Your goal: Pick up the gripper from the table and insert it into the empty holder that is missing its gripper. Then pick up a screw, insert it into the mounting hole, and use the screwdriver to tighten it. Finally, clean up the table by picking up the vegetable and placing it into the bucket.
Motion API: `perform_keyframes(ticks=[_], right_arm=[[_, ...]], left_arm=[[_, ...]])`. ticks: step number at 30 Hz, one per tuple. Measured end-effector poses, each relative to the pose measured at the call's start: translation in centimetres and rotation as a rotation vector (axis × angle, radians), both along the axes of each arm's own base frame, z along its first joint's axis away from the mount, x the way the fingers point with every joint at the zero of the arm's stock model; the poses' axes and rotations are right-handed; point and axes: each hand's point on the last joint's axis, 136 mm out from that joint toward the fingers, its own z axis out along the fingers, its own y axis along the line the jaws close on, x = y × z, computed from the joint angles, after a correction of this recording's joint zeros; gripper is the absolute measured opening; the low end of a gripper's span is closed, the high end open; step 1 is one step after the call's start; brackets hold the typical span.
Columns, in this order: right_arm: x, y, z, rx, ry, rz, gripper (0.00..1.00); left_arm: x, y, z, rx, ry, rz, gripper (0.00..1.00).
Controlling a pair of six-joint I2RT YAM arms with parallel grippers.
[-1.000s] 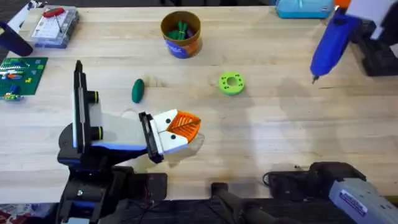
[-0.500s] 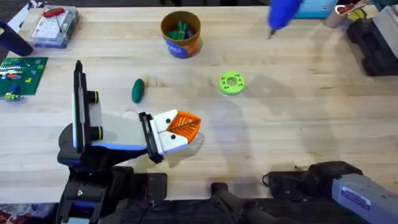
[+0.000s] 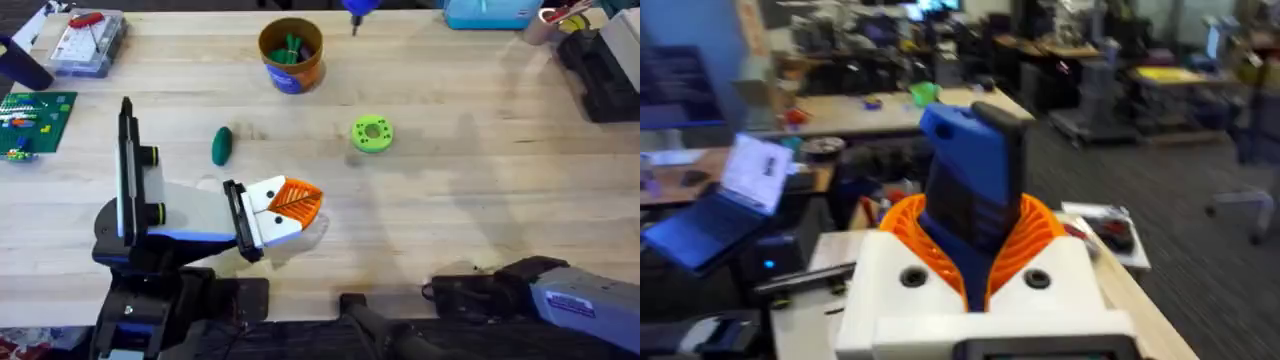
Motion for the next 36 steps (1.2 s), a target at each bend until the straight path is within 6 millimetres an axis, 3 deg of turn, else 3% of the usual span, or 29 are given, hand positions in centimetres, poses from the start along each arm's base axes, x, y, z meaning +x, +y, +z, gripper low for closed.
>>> perform_keyframes(ticks=[5, 12, 26, 36], right_arm=[[-3.6, 1.7, 2.0, 0.030, -0.047, 0.140, 0.053], [-6.8, 3.6, 2.5, 0.040, -0.056, 0.261, 0.051], [-9.3, 4.6, 1.7, 0.012, -0.120, 0.366, 0.053], [-11.7, 6.6, -1.1, 0.023, -0.165, 0.460, 0.053]], left_arm=[[0.0, 0.0, 0.0, 0.000, 0.000, 0.001, 0.014], [0.0, 0.0, 0.0, 0.000, 0.000, 0.001, 0.014], [0.0, 0.0, 0.0, 0.000, 0.000, 0.002, 0.014], [0.0, 0.0, 0.0, 0.000, 0.000, 0.001, 0.014]])
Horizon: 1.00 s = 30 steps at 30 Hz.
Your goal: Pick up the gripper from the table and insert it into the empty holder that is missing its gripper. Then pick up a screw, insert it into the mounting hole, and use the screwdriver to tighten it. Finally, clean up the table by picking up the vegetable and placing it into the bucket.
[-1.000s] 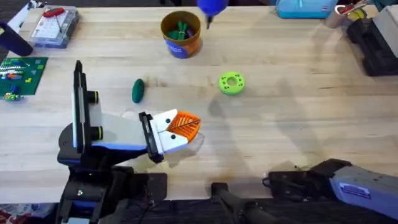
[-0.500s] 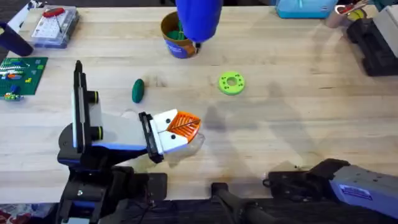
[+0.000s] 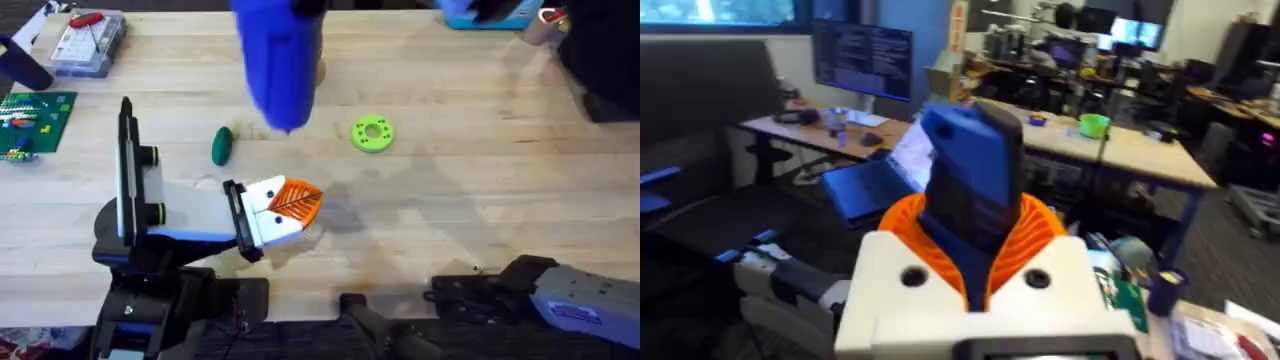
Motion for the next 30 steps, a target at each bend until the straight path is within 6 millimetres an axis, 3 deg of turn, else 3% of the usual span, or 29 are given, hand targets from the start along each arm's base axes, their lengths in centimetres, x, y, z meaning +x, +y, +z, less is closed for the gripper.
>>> perform_keyframes(ticks=[13, 30], right_arm=[[-1.0, 1.7, -3.8, -0.038, 0.066, 0.042, 0.051], [-1.0, 2.3, -7.5, -0.009, 0.017, 0.007, 0.052]], left_arm=[[0.0, 0.0, 0.0, 0.000, 0.000, 0.000, 0.014], [0.0, 0.0, 0.0, 0.000, 0.000, 0.000, 0.014]])
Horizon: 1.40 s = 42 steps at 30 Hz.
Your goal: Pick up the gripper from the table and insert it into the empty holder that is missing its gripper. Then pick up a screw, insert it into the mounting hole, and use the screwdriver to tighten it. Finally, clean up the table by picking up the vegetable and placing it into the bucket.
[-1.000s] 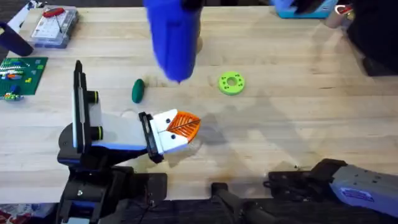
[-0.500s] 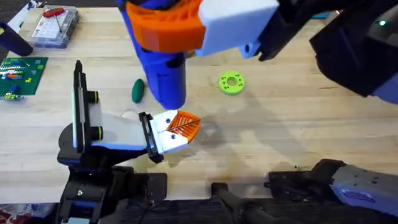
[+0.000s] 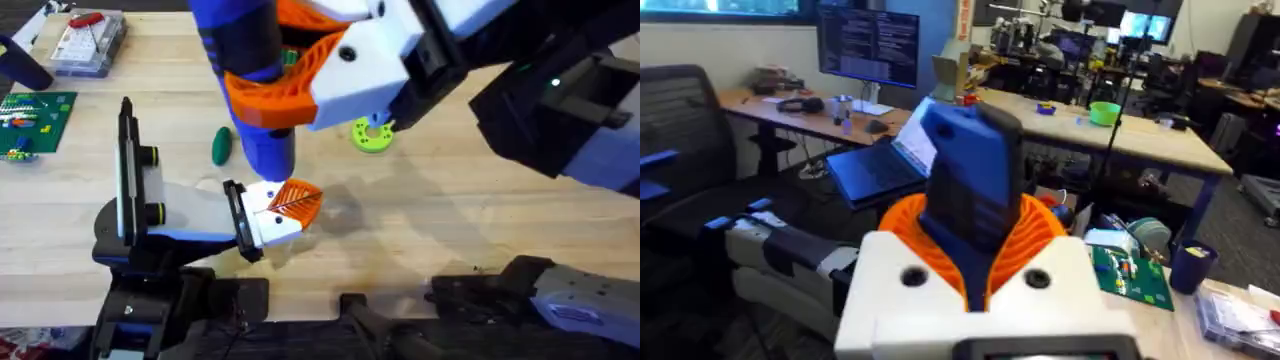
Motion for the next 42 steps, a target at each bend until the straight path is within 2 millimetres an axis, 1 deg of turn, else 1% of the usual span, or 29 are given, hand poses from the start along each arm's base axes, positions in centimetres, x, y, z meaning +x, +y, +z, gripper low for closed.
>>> perform_keyframes(ticks=[6, 14, 29, 35, 42], right_arm=[[-0.3, 1.0, -0.3, 0.027, -0.022, 0.012, 0.053], [1.0, 2.3, -2.3, -0.001, 0.021, 0.014, 0.053], [0.8, 2.3, -3.1, -0.031, 0.045, 0.033, 0.053], [0.8, 2.3, -4.1, -0.046, 0.063, 0.032, 0.052], [0.8, 2.3, -4.7, -0.054, 0.073, 0.032, 0.051]], left_arm=[[0.0, 0.0, 0.0, 0.000, 0.000, 0.000, 0.014], [0.0, 0.0, 0.0, 0.000, 0.000, 0.000, 0.014], [0.0, 0.0, 0.0, 0.000, 0.002, 0.000, 0.014], [0.0, 0.0, 0.0, 0.000, 0.001, 0.000, 0.014], [0.0, 0.0, 0.0, -0.001, 0.001, 0.000, 0.014]])
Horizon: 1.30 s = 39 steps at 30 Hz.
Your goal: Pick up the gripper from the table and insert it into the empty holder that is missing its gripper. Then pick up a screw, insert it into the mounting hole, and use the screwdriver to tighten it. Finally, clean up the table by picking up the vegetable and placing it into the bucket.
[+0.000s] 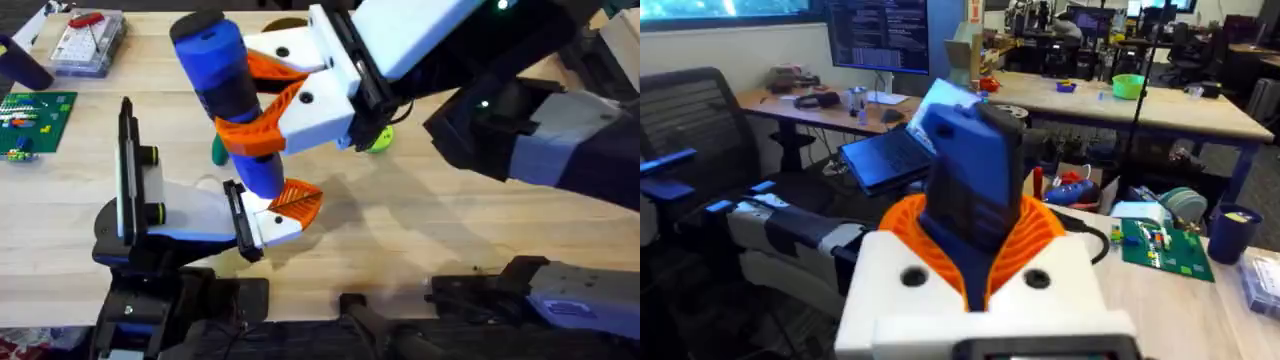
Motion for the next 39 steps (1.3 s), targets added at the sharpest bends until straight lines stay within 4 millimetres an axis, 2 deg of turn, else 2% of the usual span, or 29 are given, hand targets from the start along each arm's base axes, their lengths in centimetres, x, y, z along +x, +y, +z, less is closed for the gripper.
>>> perform_keyframes(ticks=[31, 39], right_arm=[[0.07, 0.25, 0.11, 0.015, -0.016, -0.018, 0.053], [0.36, 0.50, -0.59, 0.003, -0.007, -0.021, 0.053]], left_arm=[[0.01, 0.00, 0.00, 0.000, 0.000, 0.000, 0.014], [0.00, 0.00, 0.00, 0.000, 0.000, 0.000, 0.014]])
